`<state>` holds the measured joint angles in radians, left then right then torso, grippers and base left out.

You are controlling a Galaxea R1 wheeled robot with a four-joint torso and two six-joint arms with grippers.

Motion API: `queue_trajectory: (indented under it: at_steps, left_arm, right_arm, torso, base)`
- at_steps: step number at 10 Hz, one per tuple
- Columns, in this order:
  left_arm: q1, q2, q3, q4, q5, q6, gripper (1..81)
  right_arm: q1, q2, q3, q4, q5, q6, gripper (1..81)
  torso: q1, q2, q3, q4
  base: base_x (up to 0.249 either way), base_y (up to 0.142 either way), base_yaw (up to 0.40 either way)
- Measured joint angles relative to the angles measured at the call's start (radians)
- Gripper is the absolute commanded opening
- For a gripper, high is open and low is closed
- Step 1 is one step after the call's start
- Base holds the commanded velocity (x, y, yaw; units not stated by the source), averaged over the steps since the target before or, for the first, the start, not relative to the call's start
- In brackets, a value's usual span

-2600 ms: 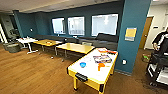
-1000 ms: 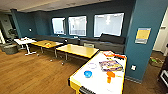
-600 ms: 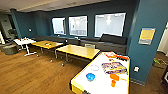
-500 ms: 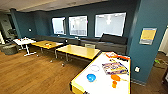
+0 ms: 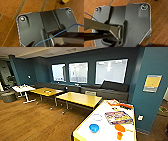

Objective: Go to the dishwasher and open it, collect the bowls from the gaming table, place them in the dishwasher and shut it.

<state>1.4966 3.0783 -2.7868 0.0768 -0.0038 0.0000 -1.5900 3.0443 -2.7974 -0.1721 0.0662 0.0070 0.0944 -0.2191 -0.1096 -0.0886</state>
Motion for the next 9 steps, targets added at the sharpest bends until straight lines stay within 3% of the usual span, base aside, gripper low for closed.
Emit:
queue_trajectory:
  at_steps: [9]
  left_arm:
    - [0.001, -0.001, 0.0, 0.0, 0.0, 0.0, 81.1]
  right_arm:
    - [-0.003, 0.0, 0.0, 0.0, 0.0, 0.0, 81.1]
  torso:
    - [0.0, 0.0, 0.0, 0.0]
  base:
    - [0.143, 0.075, 0.0]
